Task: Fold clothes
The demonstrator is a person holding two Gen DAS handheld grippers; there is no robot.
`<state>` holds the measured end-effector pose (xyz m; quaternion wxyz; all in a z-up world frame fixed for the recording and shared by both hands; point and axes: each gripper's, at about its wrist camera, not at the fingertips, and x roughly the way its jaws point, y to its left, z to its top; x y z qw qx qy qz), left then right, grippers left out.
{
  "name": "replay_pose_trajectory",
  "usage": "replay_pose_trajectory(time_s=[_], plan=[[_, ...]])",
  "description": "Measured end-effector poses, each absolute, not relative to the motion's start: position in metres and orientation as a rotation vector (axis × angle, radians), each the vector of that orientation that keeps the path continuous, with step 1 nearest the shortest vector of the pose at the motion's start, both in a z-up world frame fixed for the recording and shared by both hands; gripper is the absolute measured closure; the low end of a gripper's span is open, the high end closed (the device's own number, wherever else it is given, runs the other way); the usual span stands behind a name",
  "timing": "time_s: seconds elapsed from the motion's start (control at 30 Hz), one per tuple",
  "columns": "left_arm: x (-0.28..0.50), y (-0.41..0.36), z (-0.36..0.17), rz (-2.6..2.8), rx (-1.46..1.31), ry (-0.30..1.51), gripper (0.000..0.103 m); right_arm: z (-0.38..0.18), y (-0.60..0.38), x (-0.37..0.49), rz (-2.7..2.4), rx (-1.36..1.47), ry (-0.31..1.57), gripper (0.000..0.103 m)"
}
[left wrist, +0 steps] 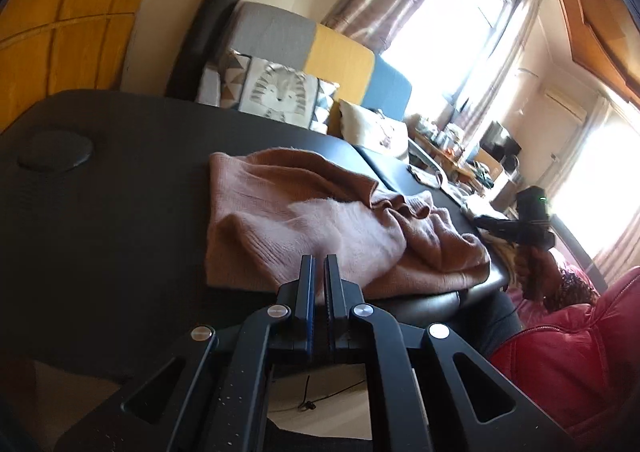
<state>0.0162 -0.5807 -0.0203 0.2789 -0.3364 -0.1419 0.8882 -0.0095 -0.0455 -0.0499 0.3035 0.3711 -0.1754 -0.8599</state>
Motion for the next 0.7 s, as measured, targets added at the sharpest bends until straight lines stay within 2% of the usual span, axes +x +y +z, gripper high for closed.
replay_pose_trajectory(time_s=[0.1,0.2,0.3,0.47,0.57,0.63,0.7], plan=[[0.017,-0.605,-0.025,2.425,-0.880,-0.535,0.099,-0.069,-0.064,-0.048,-2.340,1.168,-0.427,0.070],[0.015,-0.619,-0.035,2.473,-0.890,-0.656,0.099,-0.093,-0.080,-0.061,-2.258,1.266,-0.466,0.069],[0.007,-0.617,-0.040,2.499,-0.894,-0.693,0.099,-0.098,-0.109,-0.053,-2.009,1.206,-0.473,0.069],[-0.031,-0.577,-0.037,2.550,-0.916,-0.544,0.098,-0.092,-0.133,-0.027,-1.936,1.175,-0.305,0.069],[-0.061,-0.543,-0.033,2.489,-0.929,-0.458,0.086,-0.087,-0.148,-0.011,-1.890,1.154,-0.207,0.070],[-0.081,-0.514,-0.034,2.403,-0.956,-0.383,0.079,-0.084,-0.130,-0.017,-1.972,1.118,-0.320,0.069],[-0.099,-0.486,-0.040,2.308,-1.015,-0.300,0.078,-0.084,-0.108,-0.029,-2.094,1.116,-0.438,0.067]])
